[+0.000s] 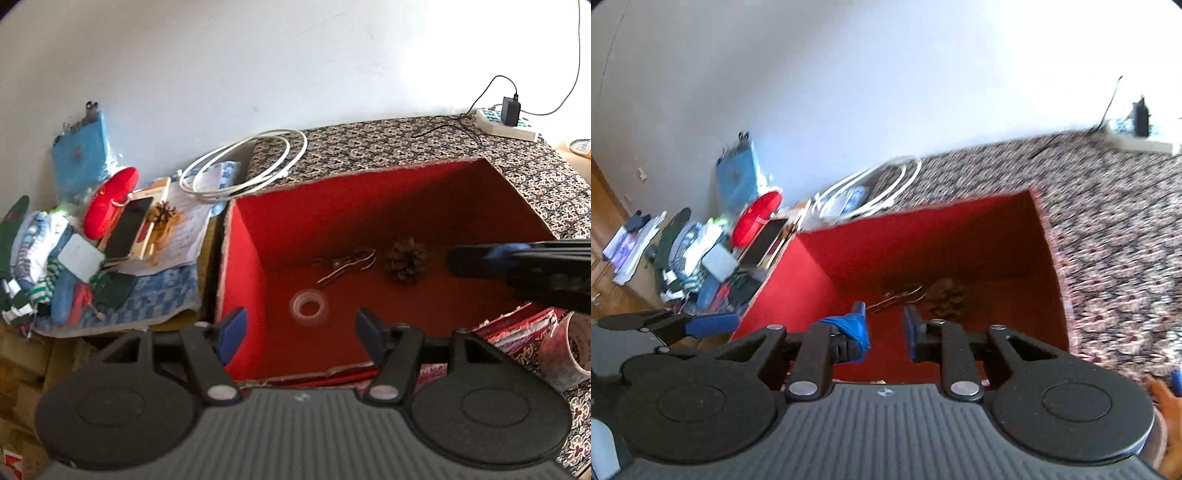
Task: Organize rigid objects
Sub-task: 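Raise the right gripper out of the red box, then move the right gripper down to the orange stick beside the box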
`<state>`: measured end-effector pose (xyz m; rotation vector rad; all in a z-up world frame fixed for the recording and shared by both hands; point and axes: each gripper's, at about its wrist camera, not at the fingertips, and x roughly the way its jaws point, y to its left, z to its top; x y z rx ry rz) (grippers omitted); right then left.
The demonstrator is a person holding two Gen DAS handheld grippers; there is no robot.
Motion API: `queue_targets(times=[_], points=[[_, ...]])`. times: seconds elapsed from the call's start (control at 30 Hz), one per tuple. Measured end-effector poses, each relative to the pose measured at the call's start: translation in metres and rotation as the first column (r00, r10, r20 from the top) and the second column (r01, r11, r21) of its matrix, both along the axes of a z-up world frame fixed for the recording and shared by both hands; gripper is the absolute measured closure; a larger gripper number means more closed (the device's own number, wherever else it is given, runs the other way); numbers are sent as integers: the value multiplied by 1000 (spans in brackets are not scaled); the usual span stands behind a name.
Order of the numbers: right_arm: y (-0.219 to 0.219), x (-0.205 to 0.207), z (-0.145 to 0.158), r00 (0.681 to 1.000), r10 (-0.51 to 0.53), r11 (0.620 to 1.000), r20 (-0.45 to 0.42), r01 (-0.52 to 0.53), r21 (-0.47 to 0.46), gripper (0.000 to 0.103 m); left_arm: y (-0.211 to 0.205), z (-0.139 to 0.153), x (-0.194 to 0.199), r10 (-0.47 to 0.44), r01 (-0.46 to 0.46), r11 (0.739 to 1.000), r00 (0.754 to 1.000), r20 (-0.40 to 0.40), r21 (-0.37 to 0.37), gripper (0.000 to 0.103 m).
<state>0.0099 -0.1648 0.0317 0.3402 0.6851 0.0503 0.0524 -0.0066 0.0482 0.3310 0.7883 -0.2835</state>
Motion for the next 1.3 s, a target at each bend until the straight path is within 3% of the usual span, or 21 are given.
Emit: queue_targets(times=[0.43, 0.67, 0.87, 1.0, 1.1, 1.3], points=[[7, -49, 5, 1000, 19, 996, 3, -19, 86, 96, -5, 12, -31, -11, 10, 1000, 998, 62, 24, 36], [18, -64, 2, 1000, 23, 1000, 15, -23, 0, 96, 1, 11, -41, 5, -6, 1000, 999, 45, 13, 36], [6, -67, -11, 999, -6, 995, -51, 12, 99, 96, 15, 8, -51, -10, 11, 1000, 999, 32, -8, 36], [1, -70, -23, 994, 6, 984, -108, 13, 176, 96, 28, -1, -57, -29, 29, 999, 1000, 4, -42, 36], [4, -71, -30, 990, 18, 984, -140, 7, 175, 97, 38, -11, -64, -63, 60, 994, 997, -36, -96, 36], [8, -65, -46, 975, 62, 968, -214, -6, 253, 96, 48, -48, -69, -157, 124, 975, 971, -178, -183, 36]])
